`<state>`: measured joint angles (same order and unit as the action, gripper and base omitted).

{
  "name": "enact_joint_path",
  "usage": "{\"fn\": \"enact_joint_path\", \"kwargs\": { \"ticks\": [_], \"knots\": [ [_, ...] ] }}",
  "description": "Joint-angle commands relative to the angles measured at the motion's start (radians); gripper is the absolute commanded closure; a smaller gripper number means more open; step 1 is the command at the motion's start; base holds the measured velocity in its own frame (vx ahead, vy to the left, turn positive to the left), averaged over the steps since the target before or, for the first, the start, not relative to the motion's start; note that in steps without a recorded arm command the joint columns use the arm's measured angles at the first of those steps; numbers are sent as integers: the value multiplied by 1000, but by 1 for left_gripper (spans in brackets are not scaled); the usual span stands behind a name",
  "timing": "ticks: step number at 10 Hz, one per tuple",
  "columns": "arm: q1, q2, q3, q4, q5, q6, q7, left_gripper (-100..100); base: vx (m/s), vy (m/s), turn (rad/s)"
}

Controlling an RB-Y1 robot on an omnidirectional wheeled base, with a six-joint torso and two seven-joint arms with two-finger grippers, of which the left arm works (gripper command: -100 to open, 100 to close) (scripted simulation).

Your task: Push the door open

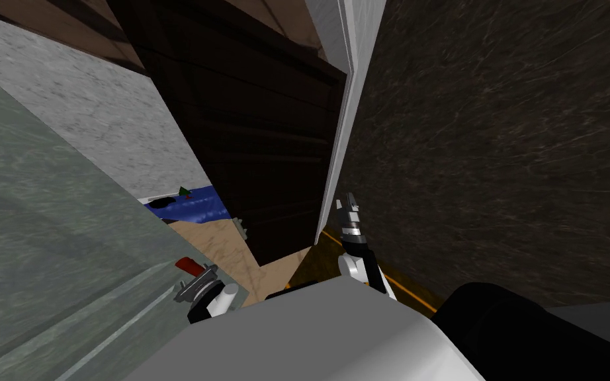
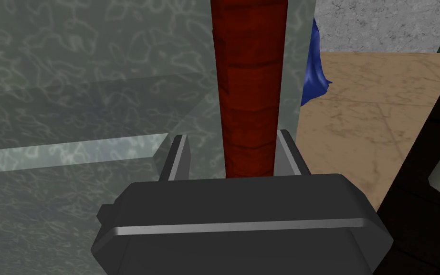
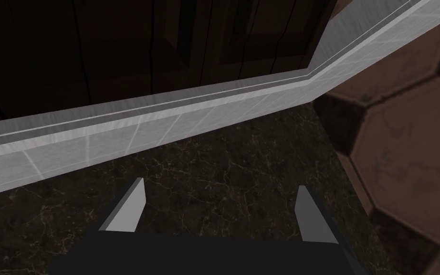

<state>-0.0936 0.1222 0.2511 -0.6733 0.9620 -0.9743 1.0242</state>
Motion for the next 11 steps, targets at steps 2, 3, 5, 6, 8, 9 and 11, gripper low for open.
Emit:
{"fn": "enact_joint_path", "kwargs": {
  "ticks": [2, 3, 5, 6, 8, 9, 11],
  "knots": [
    [0, 14, 43, 29, 25, -27, -9, 100, 94, 69, -45],
    [0, 14, 43, 29, 25, -27, -9, 100, 75, 53, 8],
    [-6, 15, 73, 39, 44, -41, -20, 100, 107, 66, -52],
    [-7, 15, 82, 42, 50, -45, -24, 100, 105, 66, -29],
    [-13, 16, 107, 51, 66, -56, -34, 100, 114, 54, -44],
    [-13, 16, 107, 51, 66, -56, -34, 100, 97, 45, 5],
    [-22, 15, 136, 61, 85, -69, -46, 100, 128, 79, -44]
  ]
}}
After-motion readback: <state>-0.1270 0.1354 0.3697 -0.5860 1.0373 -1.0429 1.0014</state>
